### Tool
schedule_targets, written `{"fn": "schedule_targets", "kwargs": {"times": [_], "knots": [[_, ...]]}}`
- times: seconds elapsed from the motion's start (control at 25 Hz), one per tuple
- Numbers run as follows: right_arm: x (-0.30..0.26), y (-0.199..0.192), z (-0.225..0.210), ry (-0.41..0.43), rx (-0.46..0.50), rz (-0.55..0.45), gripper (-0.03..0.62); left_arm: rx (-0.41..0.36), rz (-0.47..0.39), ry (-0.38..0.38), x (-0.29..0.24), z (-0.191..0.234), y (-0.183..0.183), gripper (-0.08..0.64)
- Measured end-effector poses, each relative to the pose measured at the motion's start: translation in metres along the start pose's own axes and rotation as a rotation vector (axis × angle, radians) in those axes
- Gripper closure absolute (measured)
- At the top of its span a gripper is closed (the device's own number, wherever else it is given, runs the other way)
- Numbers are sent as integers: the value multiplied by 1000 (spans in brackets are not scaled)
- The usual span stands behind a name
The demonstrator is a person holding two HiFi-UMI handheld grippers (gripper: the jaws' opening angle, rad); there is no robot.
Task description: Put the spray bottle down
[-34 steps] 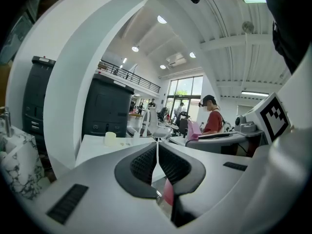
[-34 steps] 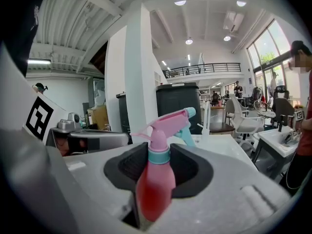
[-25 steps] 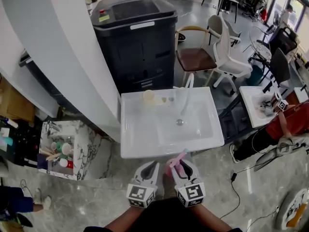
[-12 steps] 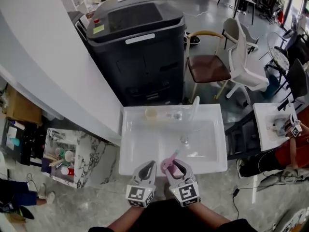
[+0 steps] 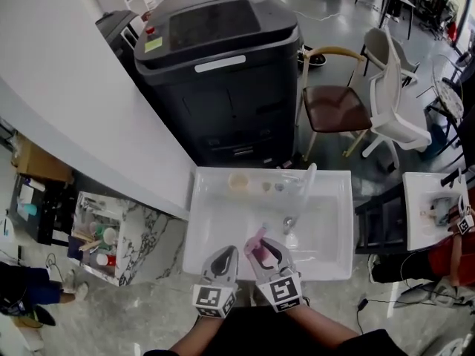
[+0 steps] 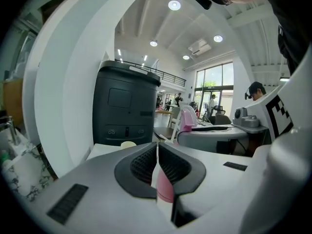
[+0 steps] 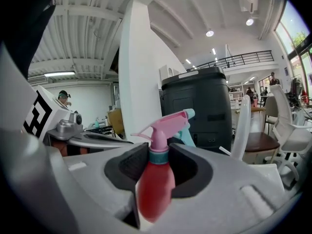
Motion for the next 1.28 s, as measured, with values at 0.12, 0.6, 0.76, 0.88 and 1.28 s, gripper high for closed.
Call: {"fn": "schedule_targets", "kwargs": {"times": [0.12,0.6,0.76,0.88,1.28], "knots": [[-15,5,-7,-11,-16,13,460,6,-8,2,-12,8,5,532],[-80,12,-47,-234,-44,6,460,-29,-29,-137,-70,53,17,532],[-102,23,-67,-315,-20,-22,460,-2,-32,-195,-90,64,17,532],[-119,27,-85,-358,-15,-33,460,-9,-16,-234,-106,68,12,532],[-155,19,-145,-515,-28,-37,462,2,-3,-296,-140,80,9,532]]}}
Point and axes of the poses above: the fingertips, and each gripper's own axes: x backward along the fingers, z to its left, y out of its top, the point moved 1 cm from there along x, backward along the fingers, and after that the axes turned 13 degrees about -x, right-handed, at the moved point
